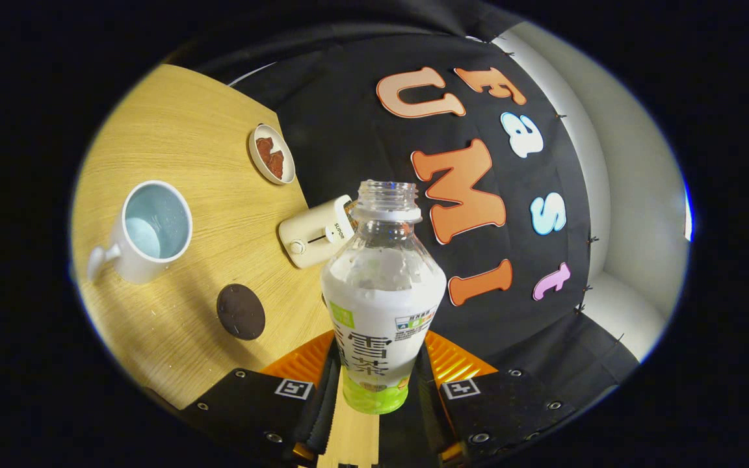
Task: Take the bottle from table, then pour the juice into the cup, finally place the bottle on the coaster
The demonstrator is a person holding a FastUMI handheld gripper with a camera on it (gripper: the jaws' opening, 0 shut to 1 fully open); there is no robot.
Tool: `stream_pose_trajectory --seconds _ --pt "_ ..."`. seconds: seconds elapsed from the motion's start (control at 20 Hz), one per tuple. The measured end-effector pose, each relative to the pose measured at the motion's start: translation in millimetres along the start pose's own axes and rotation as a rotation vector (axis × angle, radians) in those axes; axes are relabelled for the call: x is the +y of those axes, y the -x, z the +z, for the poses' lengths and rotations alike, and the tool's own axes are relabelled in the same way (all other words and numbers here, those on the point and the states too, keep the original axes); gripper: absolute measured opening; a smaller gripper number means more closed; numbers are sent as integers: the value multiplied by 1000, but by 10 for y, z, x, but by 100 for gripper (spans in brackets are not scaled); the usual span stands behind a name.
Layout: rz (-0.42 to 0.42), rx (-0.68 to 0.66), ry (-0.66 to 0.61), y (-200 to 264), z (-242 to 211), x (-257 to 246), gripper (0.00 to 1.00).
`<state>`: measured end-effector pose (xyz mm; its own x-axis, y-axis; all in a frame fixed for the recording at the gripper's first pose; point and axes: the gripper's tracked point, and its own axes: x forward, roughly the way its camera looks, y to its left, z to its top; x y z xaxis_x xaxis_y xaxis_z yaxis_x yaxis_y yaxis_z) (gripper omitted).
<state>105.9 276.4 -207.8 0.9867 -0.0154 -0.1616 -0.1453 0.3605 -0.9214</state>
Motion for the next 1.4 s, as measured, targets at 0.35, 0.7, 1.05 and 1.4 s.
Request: stream_pose_trajectory --seconds 0.35,0.7,1.05,1.4 --pt "-12 -43 142 -42 89 40 58" --pt "-42 -75 273 -33 136 58 58" --pt "-52 -104 402 -29 161 139 58" --pt "-52 -109 457 -64 171 140 58"
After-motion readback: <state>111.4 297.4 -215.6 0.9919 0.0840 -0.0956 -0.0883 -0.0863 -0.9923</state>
